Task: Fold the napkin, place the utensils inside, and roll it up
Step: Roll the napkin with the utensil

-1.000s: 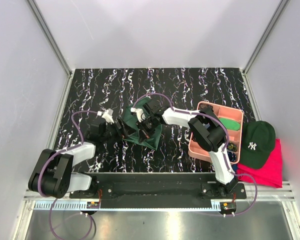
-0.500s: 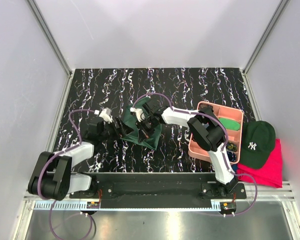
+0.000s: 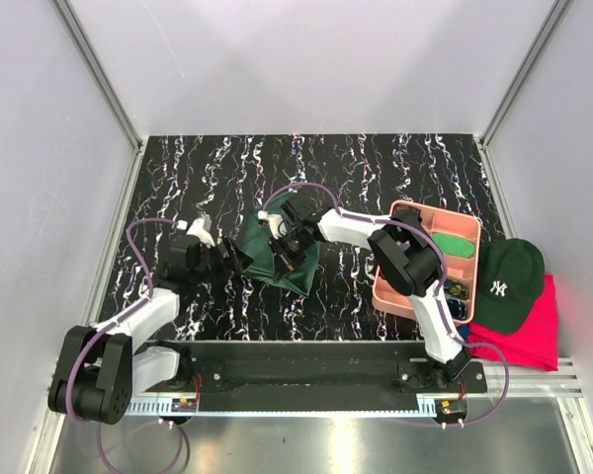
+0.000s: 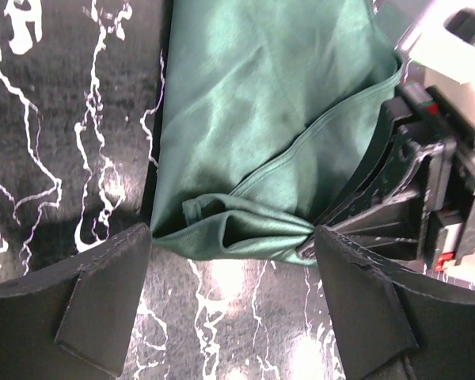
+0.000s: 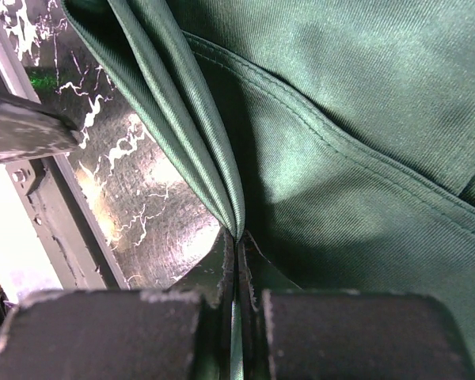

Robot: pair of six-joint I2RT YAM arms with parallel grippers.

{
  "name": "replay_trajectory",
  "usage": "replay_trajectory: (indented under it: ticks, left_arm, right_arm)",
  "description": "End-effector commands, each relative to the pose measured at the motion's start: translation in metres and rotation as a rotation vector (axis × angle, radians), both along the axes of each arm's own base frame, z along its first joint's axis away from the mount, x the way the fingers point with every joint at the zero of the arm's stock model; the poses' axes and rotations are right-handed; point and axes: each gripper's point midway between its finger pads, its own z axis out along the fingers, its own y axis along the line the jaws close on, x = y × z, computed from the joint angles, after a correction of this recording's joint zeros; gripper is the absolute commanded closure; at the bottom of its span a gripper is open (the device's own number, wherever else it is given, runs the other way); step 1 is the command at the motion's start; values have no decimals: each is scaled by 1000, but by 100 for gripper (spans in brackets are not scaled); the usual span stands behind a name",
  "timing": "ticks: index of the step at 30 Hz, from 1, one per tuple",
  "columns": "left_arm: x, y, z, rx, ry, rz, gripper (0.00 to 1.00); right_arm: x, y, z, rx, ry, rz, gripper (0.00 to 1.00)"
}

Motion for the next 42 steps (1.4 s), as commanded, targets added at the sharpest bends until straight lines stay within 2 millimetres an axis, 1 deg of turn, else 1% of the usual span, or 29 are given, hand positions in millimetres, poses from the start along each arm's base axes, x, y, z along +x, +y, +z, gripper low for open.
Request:
replay_trajectory:
  ticks: [1, 6, 16, 17, 18, 22, 27, 31, 33, 34, 36, 37, 39, 40, 42]
  left_arm:
    - [-4, 7, -8, 14, 18, 37, 16]
    - [-3, 9, -13, 18, 24, 54, 21]
    - [14, 10, -19, 48, 8, 56, 30]
    - [15, 10, -19, 47, 8, 51, 31]
    - [16, 9, -22, 51, 12, 49, 35]
    - [21, 6, -21, 41, -8, 32, 37]
    - [23, 3, -20, 37, -30, 15, 48]
    - [25, 2, -21, 35, -31, 11, 51]
    - [26, 2, -23, 38, -26, 6, 55]
    - [26, 1, -23, 36, -24, 4, 59]
    - [26, 1, -25, 37, -13, 2, 65]
    - [26, 2, -25, 40, -12, 6, 69]
    - [25, 3, -27, 42, 0, 12, 72]
    - [25, 3, -27, 43, 3, 13, 76]
    - [24, 4, -30, 49, 20, 16, 81]
  right_arm:
    - [-1, -11, -18, -65, 37, -10, 100]
    - [-2, -11, -18, -64, 47, -9, 100]
    - [-5, -11, -21, -60, 90, -3, 100]
    - [-5, -12, -21, -58, 98, -2, 100]
    - [-5, -12, -22, -61, 101, -2, 100]
    - [-6, -13, -24, -66, 121, -1, 100]
    - [-7, -14, -27, -66, 142, 6, 100]
    - [-8, -14, -29, -65, 157, 10, 100]
    - [-8, -15, -30, -68, 162, 10, 100]
    - [-8, -14, -29, -65, 163, 12, 100]
    - [-7, -15, -29, -64, 168, 10, 100]
    - [-7, -15, -28, -63, 167, 9, 100]
    - [-6, -14, -25, -56, 163, 8, 100]
    - [-5, -14, -21, -52, 159, 7, 100]
    - [-3, -12, -15, -44, 150, 1, 100]
